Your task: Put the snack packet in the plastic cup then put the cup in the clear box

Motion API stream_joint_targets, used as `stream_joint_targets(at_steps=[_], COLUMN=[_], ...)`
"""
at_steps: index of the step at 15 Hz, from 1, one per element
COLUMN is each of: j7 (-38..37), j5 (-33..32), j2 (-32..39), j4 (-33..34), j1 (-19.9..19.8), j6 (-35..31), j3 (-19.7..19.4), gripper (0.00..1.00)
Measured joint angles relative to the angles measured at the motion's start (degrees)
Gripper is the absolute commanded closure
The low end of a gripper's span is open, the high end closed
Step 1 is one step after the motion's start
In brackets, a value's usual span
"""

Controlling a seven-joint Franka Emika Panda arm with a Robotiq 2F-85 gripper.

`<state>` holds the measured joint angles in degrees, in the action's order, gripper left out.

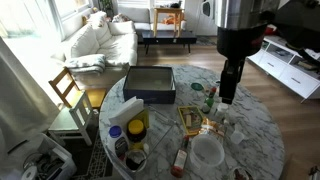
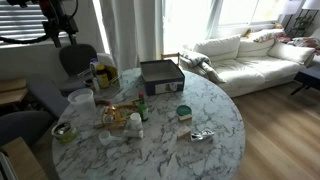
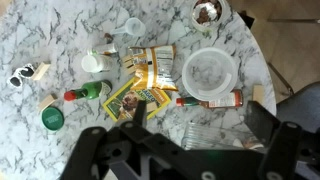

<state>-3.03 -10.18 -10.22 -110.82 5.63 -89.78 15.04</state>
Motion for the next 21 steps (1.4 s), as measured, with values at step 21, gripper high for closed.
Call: stream_joint_targets(at_steps=[21], j7=[2.97], j5=[-0.21], j2=[1.51], j4=[-25.09], j1=[-3.57], j6=[-30.13], j3=[-11.81], gripper=[0.0])
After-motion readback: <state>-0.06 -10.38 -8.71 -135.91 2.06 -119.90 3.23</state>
